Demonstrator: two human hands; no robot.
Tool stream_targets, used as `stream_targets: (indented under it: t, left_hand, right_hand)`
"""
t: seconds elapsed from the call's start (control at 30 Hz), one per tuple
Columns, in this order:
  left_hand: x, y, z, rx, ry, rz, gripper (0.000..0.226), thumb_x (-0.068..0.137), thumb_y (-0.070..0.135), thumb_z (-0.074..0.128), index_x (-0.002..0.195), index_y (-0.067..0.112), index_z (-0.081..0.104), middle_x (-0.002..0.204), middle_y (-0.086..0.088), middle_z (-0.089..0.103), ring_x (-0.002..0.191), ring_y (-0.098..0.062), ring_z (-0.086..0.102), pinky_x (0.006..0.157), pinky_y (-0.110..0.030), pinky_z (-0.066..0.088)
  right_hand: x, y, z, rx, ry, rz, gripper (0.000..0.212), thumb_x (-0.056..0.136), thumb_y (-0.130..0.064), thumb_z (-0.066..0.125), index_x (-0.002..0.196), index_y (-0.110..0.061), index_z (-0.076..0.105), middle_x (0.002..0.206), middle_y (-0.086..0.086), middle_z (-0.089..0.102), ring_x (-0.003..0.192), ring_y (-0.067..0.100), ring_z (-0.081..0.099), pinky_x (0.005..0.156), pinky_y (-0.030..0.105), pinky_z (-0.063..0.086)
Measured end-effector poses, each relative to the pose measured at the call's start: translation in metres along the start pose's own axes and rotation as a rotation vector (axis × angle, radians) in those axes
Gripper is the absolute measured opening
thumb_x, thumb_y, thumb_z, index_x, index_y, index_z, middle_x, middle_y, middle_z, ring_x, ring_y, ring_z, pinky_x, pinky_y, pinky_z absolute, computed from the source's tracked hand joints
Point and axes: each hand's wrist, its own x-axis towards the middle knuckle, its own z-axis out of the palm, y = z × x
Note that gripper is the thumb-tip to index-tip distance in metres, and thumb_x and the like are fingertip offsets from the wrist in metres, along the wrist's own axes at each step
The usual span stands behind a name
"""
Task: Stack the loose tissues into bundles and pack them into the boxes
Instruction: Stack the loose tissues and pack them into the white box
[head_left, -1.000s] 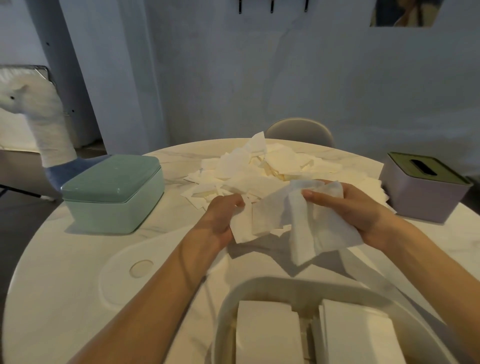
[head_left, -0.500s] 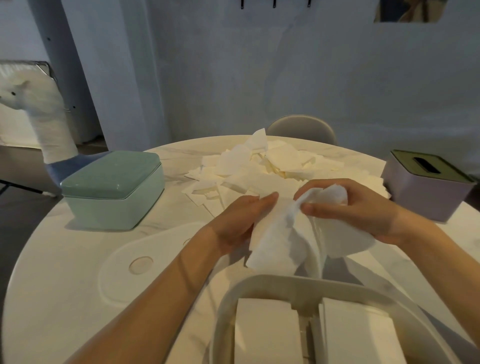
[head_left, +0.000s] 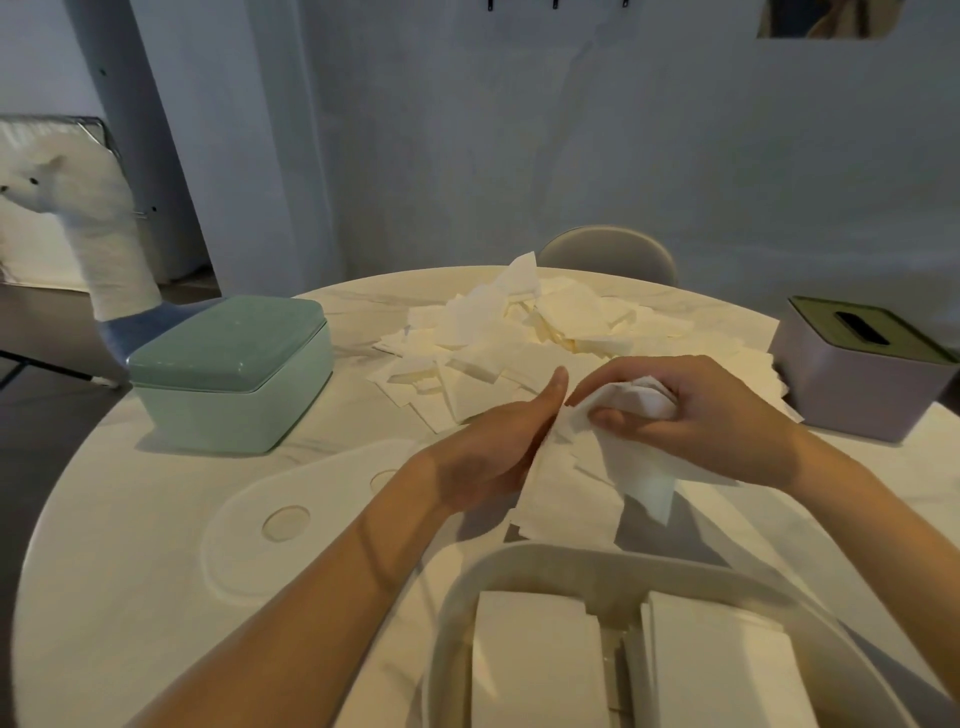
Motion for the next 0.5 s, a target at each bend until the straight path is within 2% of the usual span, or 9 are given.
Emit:
stream_targets:
  t: [0.1,0.17,0.27,0.33,0.4,0.5]
  left_hand:
    - [0.0,0.002,0.0,-0.028,-0.014,-0.018,0.063,0.097,0.073,0.027,0.125,0.03,0.063,0.113,-0.002,0.076,0.111,-0.027,0.071,0.1,-0.042,0.057]
    - [0.001,0.001,0.0,-0.046,-0.015,-0.008,0.056,0.097,0.072,0.029,0.119,0.034,0.064,0.111,-0.002,0.076,0.109,-0.026,0.071,0.099,-0.042,0.057]
    - [0.001,-0.002,-0.002,-0.06,-0.028,0.02,0.047,0.094,0.065,0.045,0.117,0.029,0.064,0.106,-0.001,0.075,0.104,-0.022,0.071,0.094,-0.036,0.059]
    - [0.001,-0.005,-0.005,-0.053,-0.048,0.038,0.039,0.097,0.051,0.056,0.118,0.019,0.064,0.1,-0.001,0.073,0.098,-0.021,0.069,0.086,-0.034,0.058]
    - [0.001,-0.01,-0.007,-0.134,-0.068,0.033,0.04,0.097,0.042,0.061,0.126,0.013,0.063,0.111,-0.008,0.072,0.107,-0.028,0.068,0.092,-0.041,0.056]
    - [0.003,-0.014,-0.007,-0.347,-0.107,0.016,0.042,0.102,0.038,0.056,0.136,0.013,0.057,0.125,-0.017,0.069,0.119,-0.039,0.065,0.103,-0.053,0.053]
  right_hand:
    - [0.002,-0.001,0.002,-0.014,0.055,0.041,0.019,0.083,-0.05,0.064,0.101,-0.045,0.065,0.097,-0.031,0.064,0.099,-0.009,0.056,0.077,-0.002,0.039]
    - [0.003,0.001,0.003,-0.029,0.08,0.06,0.02,0.081,-0.052,0.063,0.099,-0.045,0.064,0.097,-0.032,0.063,0.097,-0.013,0.055,0.073,-0.002,0.039]
    - [0.003,0.004,0.005,-0.036,0.121,0.089,0.024,0.083,-0.055,0.064,0.102,-0.042,0.069,0.099,-0.029,0.066,0.097,-0.005,0.057,0.074,0.013,0.042]
    - [0.002,0.007,0.005,-0.017,0.136,0.106,0.025,0.083,-0.058,0.065,0.101,-0.042,0.069,0.097,-0.027,0.068,0.094,0.001,0.06,0.074,0.021,0.044]
    - [0.002,0.009,0.004,-0.049,0.147,0.153,0.024,0.079,-0.066,0.064,0.095,-0.048,0.062,0.092,-0.031,0.064,0.088,0.001,0.06,0.072,0.019,0.042]
    - [0.004,0.01,0.002,-0.077,0.099,0.266,0.032,0.069,-0.073,0.06,0.092,-0.053,0.055,0.097,-0.034,0.056,0.087,0.002,0.056,0.073,0.019,0.039]
